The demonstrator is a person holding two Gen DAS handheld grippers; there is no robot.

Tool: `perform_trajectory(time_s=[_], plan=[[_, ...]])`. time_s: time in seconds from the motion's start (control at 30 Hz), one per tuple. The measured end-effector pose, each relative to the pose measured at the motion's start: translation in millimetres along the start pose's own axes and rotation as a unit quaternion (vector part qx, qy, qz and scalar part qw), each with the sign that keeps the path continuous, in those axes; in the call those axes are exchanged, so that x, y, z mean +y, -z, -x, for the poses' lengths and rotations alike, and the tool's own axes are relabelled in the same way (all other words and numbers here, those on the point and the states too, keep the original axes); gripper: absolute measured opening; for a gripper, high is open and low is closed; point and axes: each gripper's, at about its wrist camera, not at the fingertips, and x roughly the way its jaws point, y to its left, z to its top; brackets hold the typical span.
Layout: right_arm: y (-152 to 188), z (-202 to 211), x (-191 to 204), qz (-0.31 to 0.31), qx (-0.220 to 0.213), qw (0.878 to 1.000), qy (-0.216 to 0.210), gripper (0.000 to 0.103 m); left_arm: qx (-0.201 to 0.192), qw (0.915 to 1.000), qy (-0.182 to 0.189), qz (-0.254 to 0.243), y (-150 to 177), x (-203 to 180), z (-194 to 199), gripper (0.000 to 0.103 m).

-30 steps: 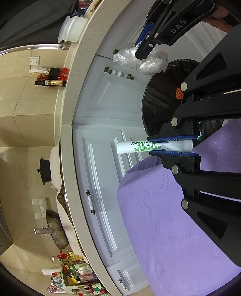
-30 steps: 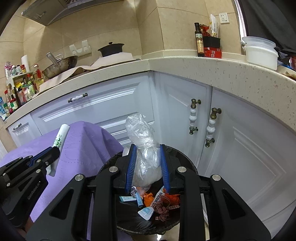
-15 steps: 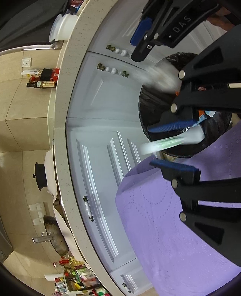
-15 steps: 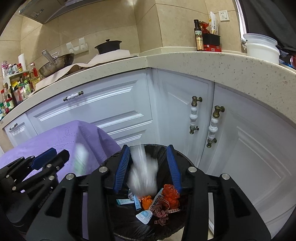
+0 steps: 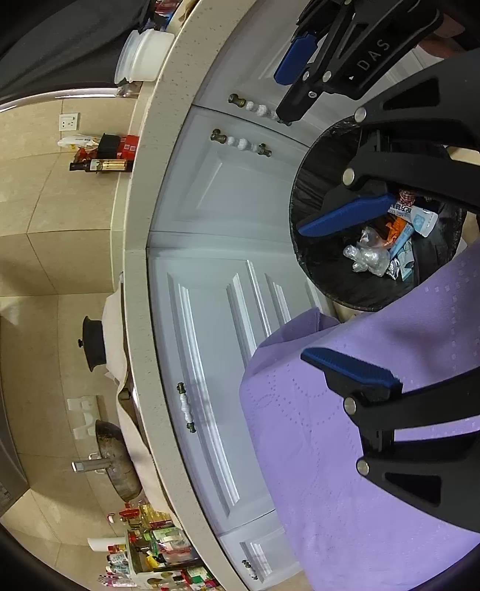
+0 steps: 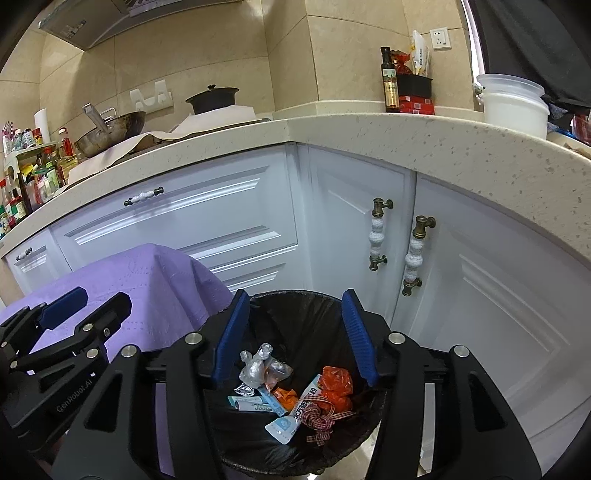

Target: Collect trash

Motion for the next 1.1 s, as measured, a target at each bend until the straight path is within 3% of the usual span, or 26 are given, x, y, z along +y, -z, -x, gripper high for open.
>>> perform_trajectory(time_s=[0.5, 1.1], plan=[[1, 37, 14, 0.012, -0.021, 1.0, 0.008, 0.066, -0.045, 0.9989, -0.008, 0.009, 4, 17, 44, 0.079], [43, 107, 37, 0.024, -0.03, 0.999, 0.012, 0.079, -0.067, 0.9976, -0.014, 0.002, 42, 46, 112, 0.084]])
